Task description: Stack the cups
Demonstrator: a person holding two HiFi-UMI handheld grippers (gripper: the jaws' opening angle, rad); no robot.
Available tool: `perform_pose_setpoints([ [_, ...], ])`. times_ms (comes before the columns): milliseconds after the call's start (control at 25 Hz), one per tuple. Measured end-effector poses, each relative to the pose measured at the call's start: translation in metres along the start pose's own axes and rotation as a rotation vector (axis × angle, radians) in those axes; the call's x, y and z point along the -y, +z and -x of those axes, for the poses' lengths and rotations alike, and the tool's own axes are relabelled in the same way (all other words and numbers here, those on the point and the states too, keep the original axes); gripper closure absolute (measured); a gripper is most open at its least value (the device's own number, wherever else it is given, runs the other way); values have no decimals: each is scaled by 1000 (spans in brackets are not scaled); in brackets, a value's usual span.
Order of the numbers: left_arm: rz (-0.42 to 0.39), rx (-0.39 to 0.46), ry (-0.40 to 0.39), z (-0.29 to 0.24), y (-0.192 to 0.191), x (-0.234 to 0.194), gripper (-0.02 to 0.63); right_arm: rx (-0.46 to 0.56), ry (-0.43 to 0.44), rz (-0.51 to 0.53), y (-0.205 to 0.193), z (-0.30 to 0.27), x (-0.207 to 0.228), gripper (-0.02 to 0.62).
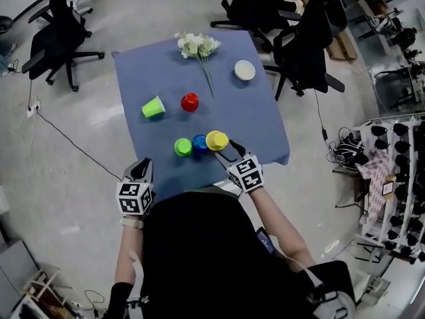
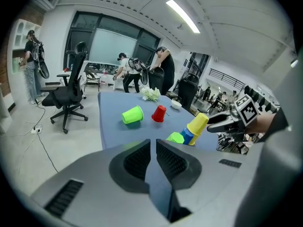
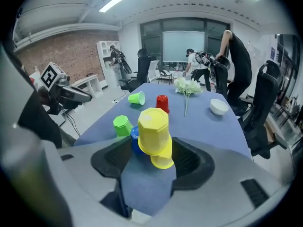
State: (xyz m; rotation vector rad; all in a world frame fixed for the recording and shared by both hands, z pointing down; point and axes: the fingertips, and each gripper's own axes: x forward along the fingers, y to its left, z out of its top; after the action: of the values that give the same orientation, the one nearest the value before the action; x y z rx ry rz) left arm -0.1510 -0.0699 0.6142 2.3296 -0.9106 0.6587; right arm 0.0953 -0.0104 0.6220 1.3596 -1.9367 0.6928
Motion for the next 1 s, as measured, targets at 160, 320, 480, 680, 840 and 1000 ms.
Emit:
perform_pose_setpoints([
  [160,-41,-35,-33,-21,4,-13,538,0,-56,-51,-8,10,1,330],
  [320,-99,-81,-63,-46,6,-29,507,6,-131,-131,-21,28,2,330],
  [480,-163,-104,-76,-73,19,-42,476,2,-202,-202,-34,48,4,330],
  [680,-269,-124,-68,-104,34,-57,424,-22,-276,-284,-56,69,-7,330],
  [840,-344,-136,-54,-130,39,-72,369,-38,-320,-341,-69,78,-19,330],
  [1000,-397,-156,-39,-154,42,-82,330,-49,-355,-386,-82,88,-29,330],
])
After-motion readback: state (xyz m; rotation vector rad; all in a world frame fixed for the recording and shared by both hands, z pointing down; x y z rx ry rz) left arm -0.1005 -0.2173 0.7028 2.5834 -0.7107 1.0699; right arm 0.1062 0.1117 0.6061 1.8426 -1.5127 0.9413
